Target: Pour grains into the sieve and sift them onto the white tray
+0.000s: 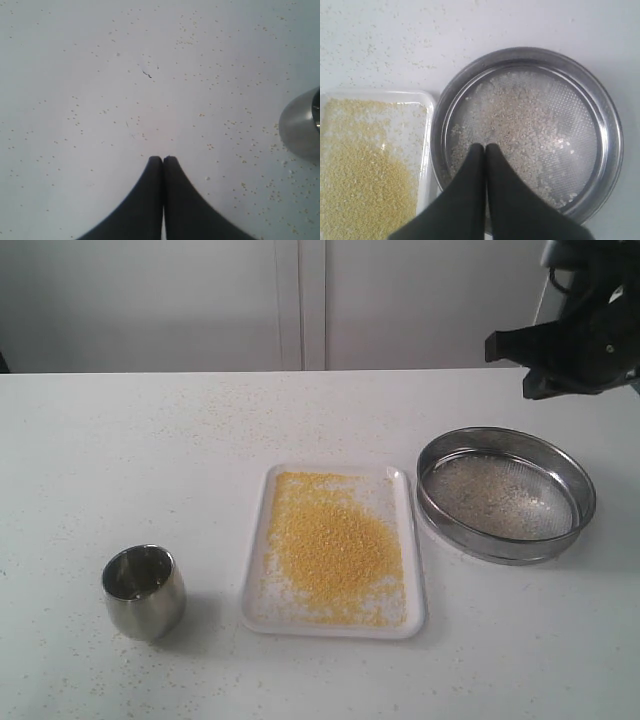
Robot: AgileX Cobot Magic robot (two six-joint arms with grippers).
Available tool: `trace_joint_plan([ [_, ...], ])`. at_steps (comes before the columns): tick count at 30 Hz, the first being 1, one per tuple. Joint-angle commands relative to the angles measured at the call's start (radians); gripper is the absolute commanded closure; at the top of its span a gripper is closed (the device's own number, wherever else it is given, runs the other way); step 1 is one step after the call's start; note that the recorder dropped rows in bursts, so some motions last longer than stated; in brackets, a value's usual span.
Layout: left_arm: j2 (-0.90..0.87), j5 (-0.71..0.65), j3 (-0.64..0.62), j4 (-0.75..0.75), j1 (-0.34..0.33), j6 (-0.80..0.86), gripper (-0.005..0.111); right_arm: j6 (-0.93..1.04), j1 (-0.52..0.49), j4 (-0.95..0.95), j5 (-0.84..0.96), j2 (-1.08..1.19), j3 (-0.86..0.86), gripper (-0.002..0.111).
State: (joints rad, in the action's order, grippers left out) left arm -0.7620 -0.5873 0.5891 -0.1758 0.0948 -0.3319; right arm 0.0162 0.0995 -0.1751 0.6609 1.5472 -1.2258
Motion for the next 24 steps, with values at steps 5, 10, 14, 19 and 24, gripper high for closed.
trace_joint_plan([
  [5, 0.009, -0.011, 0.004, 0.002, -0.002, -0.002, 0.107, 0.12, 0.028, 0.018, -0.005, -0.144, -0.006, 0.108],
  [10, 0.009, -0.011, 0.004, 0.002, -0.002, -0.002, 0.107, 0.122, 0.045, 0.023, 0.011, -0.21, -0.006, 0.108],
  [14, 0.009, -0.011, 0.004, 0.002, -0.002, -0.002, 0.107, 0.123, 0.045, 0.042, -0.027, -0.269, 0.036, 0.108],
  [19, 0.009, -0.011, 0.004, 0.002, -0.002, -0.002, 0.107, 0.125, 0.045, 0.042, -0.102, -0.354, 0.116, 0.108],
  [24, 0.009, -0.011, 0.004, 0.002, -0.002, -0.002, 0.107, 0.144, 0.045, 0.042, -0.106, -0.459, 0.159, 0.108],
])
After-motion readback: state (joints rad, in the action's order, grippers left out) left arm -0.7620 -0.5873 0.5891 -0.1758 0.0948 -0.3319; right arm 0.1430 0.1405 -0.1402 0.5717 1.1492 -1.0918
